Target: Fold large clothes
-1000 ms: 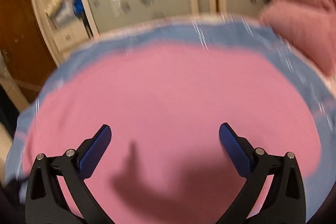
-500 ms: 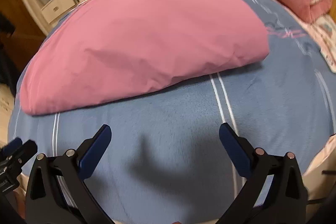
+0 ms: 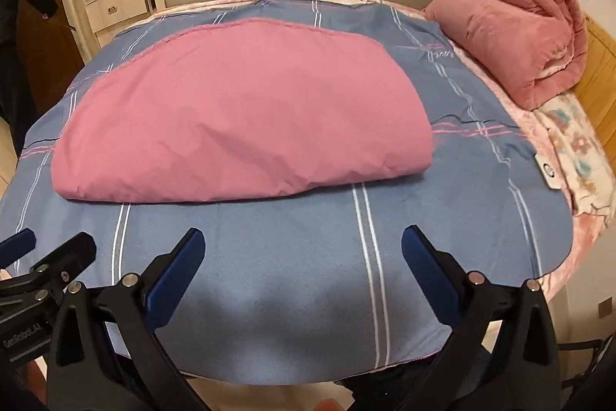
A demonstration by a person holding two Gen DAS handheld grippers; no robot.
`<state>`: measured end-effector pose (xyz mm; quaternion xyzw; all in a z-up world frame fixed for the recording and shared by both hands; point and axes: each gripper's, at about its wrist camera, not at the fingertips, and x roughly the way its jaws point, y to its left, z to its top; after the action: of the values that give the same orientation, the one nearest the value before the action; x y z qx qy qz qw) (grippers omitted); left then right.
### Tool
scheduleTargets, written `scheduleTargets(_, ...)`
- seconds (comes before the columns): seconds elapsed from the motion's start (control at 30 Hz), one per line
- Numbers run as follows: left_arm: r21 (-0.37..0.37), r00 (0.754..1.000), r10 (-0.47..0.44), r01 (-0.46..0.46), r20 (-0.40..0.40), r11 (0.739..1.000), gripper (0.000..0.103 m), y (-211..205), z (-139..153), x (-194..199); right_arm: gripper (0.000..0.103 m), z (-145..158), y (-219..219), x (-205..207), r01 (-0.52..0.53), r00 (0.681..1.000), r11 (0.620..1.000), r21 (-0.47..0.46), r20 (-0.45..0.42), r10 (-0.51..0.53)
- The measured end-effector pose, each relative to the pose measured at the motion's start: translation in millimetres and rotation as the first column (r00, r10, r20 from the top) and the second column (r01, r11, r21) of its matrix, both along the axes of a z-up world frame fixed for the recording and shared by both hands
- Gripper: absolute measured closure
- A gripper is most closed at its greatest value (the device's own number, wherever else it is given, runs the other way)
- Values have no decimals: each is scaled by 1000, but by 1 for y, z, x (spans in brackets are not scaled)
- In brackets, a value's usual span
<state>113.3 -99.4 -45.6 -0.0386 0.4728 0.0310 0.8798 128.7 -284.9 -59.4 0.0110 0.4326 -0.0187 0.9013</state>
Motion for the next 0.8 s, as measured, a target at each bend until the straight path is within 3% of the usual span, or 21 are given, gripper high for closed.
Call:
scheduleTargets(0.2, 55, 999, 23, -25, 49, 998, 2, 2, 15, -8, 1, 12, -4, -7, 12, 999, 1000, -1, 41, -12)
scheduleTargets(0.33, 23, 999, 9, -11, 49, 1000, 2, 3, 19, -9, 1, 14, -6, -7, 15, 999, 1000, 5, 40, -15)
scheduleTargets(0.8, 23, 1000, 6, -7, 30, 1000, 2, 3, 17, -7, 1, 13, -3, -5, 13, 1000, 1000, 1, 25, -13)
